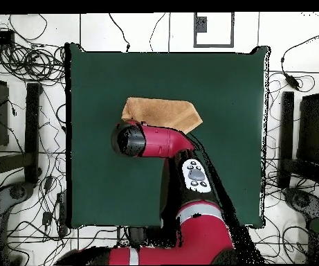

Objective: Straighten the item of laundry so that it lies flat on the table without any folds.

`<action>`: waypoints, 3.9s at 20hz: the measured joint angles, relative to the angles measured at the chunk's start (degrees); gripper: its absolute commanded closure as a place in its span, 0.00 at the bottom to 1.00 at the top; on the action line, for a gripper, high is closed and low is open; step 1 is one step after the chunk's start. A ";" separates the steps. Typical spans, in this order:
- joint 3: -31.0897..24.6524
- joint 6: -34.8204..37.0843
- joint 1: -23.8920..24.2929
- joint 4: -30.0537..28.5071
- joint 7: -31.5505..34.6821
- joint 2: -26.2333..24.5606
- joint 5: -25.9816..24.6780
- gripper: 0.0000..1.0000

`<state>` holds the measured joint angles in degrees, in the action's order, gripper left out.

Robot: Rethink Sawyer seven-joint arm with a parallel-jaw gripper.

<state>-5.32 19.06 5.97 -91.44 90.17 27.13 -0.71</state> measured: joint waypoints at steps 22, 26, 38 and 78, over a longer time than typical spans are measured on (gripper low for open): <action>5.41 1.37 -6.39 2.96 0.00 -2.06 -0.31 0.00; 6.33 1.36 -7.42 3.84 0.00 -3.43 -0.31 0.00; 7.14 1.36 -8.01 4.77 0.00 -4.55 -0.29 0.00; 8.88 3.19 -8.10 3.26 0.00 -0.21 -0.06 1.00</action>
<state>3.56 22.25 -2.13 -88.19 90.17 26.92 -0.77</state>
